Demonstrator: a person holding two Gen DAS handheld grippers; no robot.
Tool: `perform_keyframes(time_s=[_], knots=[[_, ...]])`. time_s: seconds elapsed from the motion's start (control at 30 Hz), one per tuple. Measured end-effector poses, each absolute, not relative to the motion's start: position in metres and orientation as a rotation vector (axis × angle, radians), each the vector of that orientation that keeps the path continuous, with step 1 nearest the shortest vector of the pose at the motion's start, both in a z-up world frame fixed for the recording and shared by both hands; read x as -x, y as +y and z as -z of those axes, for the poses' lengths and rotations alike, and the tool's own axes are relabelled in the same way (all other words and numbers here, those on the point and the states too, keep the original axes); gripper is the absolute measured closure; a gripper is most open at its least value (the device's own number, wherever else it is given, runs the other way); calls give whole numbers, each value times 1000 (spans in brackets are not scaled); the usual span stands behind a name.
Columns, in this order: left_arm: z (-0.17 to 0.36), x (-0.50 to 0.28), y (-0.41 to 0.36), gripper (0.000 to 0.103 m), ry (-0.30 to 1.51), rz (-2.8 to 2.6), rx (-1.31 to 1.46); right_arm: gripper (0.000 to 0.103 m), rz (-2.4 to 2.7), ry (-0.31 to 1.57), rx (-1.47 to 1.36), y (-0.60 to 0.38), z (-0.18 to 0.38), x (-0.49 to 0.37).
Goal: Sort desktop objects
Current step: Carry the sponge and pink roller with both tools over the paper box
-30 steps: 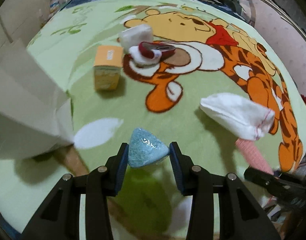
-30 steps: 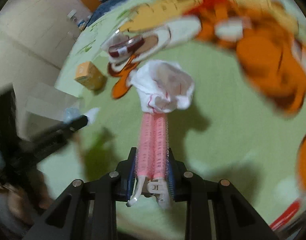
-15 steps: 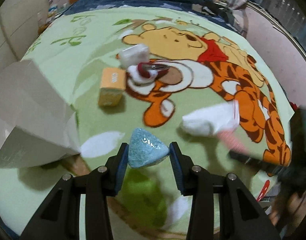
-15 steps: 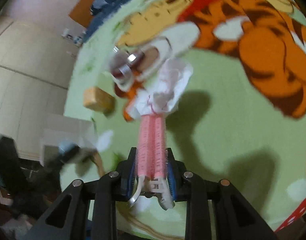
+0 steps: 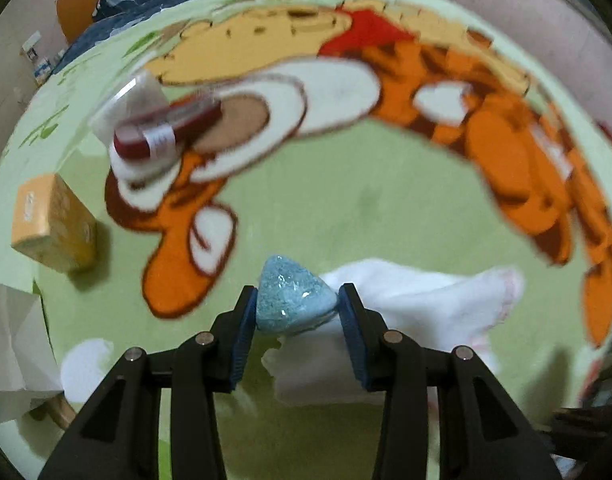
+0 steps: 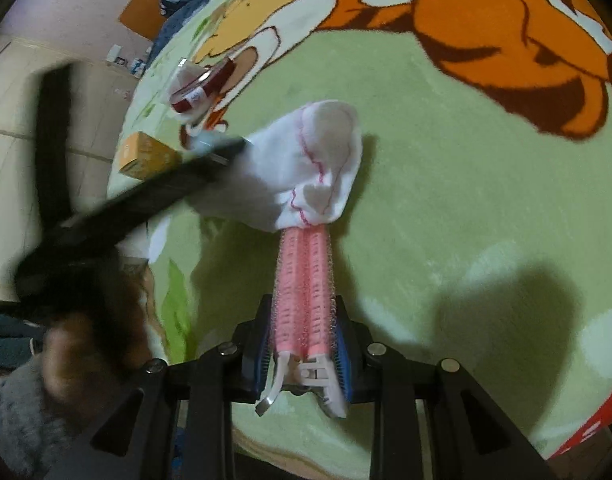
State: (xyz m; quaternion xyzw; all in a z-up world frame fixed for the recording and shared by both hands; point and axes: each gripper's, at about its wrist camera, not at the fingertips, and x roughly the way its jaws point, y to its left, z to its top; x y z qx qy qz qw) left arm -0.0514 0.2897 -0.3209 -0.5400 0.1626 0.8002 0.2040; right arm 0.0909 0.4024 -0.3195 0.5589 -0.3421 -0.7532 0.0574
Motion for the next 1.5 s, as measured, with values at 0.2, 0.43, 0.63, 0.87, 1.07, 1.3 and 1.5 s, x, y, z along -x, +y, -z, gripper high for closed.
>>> perform_keyframes(time_s=[0.2, 0.43, 0.63, 0.87, 1.07, 1.3, 1.5], knots=[[332, 55, 301, 61, 516, -2251, 1503, 76, 2204, -1017, -1613, 390, 293, -130], [275, 75, 287, 61, 450, -2364, 1377, 76, 2197, -1086, -1574, 393, 279, -138], [172, 110, 238, 61, 334, -2552, 1182, 76, 2249, -1070, -1470, 388, 257, -109], [148, 82, 142, 61, 249, -2568, 1451, 76, 2431, -770, -1419, 343, 200, -62], [145, 28, 59, 61, 169, -2571, 1687, 76, 2546, -435, -1343, 265, 143, -29], [115, 7, -19, 61, 93, -2660, 1766, 76, 2499, -247, -1241, 156, 92, -9], [88, 15, -75, 61, 3, -2762, 1744, 76, 2470, -144, -1215, 95, 72, -1]])
